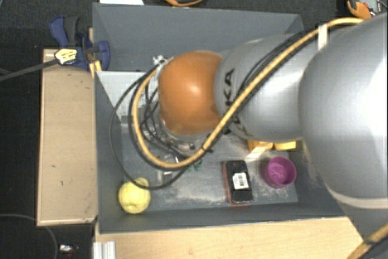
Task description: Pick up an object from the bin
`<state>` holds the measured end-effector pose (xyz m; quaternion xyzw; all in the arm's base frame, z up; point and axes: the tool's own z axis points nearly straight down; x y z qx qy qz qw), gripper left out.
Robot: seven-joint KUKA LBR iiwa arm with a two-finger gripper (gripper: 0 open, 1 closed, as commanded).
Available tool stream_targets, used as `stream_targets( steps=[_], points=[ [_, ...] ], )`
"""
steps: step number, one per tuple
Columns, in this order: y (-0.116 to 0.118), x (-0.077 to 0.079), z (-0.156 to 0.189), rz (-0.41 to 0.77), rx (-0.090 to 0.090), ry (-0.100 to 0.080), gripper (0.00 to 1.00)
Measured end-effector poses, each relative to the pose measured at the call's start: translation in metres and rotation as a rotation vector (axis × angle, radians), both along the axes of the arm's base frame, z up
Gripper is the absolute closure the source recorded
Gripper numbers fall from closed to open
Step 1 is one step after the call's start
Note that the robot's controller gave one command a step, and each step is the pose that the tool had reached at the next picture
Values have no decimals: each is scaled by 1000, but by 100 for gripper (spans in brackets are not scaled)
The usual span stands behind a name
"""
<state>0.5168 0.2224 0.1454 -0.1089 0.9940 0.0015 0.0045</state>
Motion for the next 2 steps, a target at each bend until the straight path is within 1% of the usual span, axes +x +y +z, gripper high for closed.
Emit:
stream_targets(
  steps=[1,2],
  points=[
    [15,-32,-43,706,-7,3,0],
    [33,-31,-75,266,-4,3,0]
  ],
)
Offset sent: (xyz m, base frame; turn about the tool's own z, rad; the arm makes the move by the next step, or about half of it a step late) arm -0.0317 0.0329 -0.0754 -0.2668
